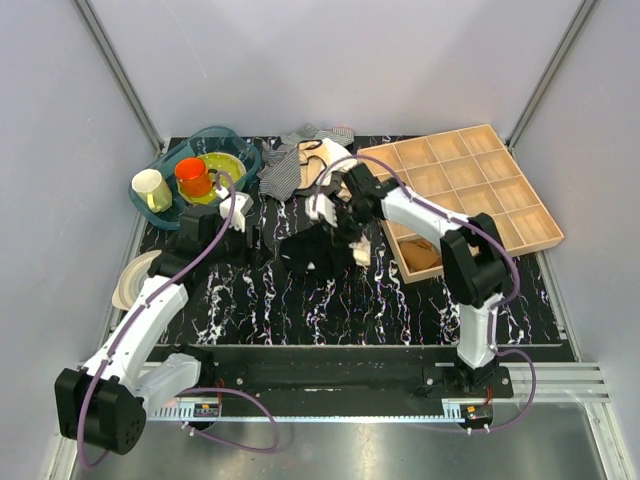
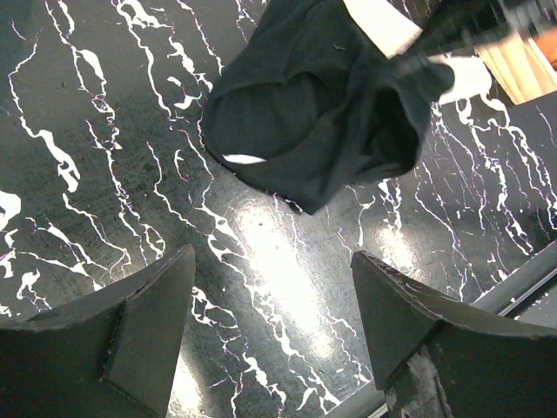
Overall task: Roll the underwear
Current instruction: Flatten out the underwear at the center of the board.
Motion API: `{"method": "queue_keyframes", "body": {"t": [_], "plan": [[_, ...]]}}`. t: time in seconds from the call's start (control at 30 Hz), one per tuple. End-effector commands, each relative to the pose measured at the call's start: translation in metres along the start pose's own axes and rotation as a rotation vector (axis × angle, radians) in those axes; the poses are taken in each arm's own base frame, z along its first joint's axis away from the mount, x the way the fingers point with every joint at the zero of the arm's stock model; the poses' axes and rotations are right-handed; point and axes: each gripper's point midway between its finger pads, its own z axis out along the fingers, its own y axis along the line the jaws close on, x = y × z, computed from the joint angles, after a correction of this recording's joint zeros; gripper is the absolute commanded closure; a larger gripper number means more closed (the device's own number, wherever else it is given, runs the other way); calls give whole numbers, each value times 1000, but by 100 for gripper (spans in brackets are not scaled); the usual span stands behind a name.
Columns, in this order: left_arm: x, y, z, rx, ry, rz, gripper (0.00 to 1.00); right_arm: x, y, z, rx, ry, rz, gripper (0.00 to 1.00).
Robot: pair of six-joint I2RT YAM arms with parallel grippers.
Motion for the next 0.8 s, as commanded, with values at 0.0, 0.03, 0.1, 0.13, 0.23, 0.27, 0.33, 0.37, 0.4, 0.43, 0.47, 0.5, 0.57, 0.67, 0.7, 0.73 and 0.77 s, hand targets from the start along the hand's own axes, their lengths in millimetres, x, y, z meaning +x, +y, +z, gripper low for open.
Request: {"method": "queue_keyframes", "body": {"t": [0.0,0.03,0.1,0.13,0.23,0.27,0.33,0.37,0.4,0.43,0.47,0.5,0.57,0.67,0.7,0.73,0.77], "plan": [[-17,5,-6,-35,-44,45,24,-50,-74,1,192,-105,273,87],[-16,7,-6,-46,-42,47,24,-44,-87,1,242,-73,322,81],[-14,8,-6,-51,-35,47,23,-39,-99,2,264,-40,329,70],[-14,7,-6,-45,-37,49,23,-40,-100,-5,273,-47,319,67],[-12,5,-4,-26,-28,43,22,-37,-87,-21,222,-89,308,59],[-11,4,-2,-18,-20,39,22,-42,-77,-34,209,-112,295,59],[-9,-2,1,22,-5,33,22,-40,-65,-48,178,-147,295,57],[-7,-4,2,39,4,26,22,-40,-54,-56,167,-155,294,55],[-4,-5,5,54,20,15,22,-36,-48,-56,152,-153,299,54],[-4,-11,7,87,26,10,22,-30,-48,-58,163,-144,322,53],[-3,-12,8,101,34,2,22,-24,-49,-56,163,-136,349,52],[0,-13,11,114,50,-8,22,-20,-52,-55,169,-133,376,52],[3,-16,13,133,66,-22,22,-13,-68,-58,175,-168,483,49],[7,-16,15,138,85,-31,22,-9,-94,-55,180,-215,622,45],[8,-16,16,139,88,-33,22,-7,-96,-51,171,-205,653,45],[8,-16,16,142,91,-35,22,-5,-100,-49,169,-200,693,45],[9,-16,16,142,92,-37,22,-2,-107,-42,164,-195,712,44]]}}
